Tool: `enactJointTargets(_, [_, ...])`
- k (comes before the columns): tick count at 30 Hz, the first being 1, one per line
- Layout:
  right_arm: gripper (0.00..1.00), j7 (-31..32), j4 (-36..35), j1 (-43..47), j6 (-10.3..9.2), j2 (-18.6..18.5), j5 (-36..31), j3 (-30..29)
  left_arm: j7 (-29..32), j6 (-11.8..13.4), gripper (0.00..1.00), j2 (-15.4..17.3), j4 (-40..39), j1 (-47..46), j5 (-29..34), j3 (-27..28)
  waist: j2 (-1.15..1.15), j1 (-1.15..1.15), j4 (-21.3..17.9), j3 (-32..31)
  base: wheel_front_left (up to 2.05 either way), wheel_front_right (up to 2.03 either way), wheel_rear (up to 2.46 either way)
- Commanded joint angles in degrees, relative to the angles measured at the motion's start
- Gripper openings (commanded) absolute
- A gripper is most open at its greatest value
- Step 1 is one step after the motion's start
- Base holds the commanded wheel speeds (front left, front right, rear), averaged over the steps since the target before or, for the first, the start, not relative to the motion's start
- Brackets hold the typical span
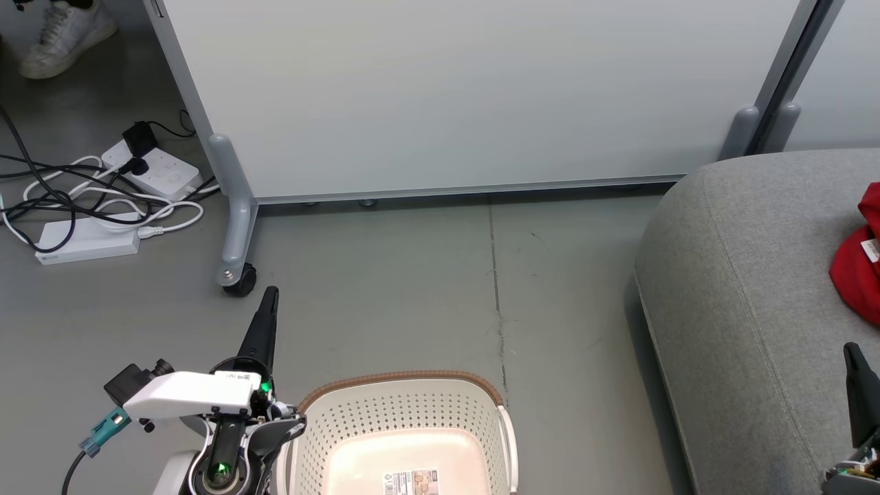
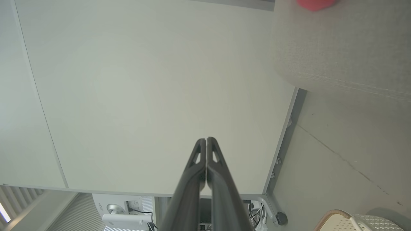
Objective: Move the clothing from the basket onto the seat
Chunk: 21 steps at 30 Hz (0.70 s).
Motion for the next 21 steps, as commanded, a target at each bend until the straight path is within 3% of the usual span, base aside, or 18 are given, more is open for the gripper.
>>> enactJointTargets(1, [0.0,0.3,-0.4,0.4,0.04,0.0,0.5,-0.3,0.1,-0.4,0.0,0.3,0.0,-1.1,-0.7,0.3,0.0,0.0,0.0,0.0,0.0,0.0,0.0])
enactJointTargets(9, [0.0,1.5,-0.5,0.6,0.04,0.2,4.5,-1.4,0.9,-0.7,0.0,0.3,0.1,-1.6,-4.3,0.7,0.0,0.0,-0.4,0.0,0.0,0.0,0.0])
enactJointTargets(21, [0.0,1.4,-0.5,0.6,0.04,0.1,4.2,-1.3,0.9,-0.7,0.0,0.2,0.1,-1.3,-3.8,0.6,0.0,0.0,-0.4,0.0,0.0,0.0,0.0])
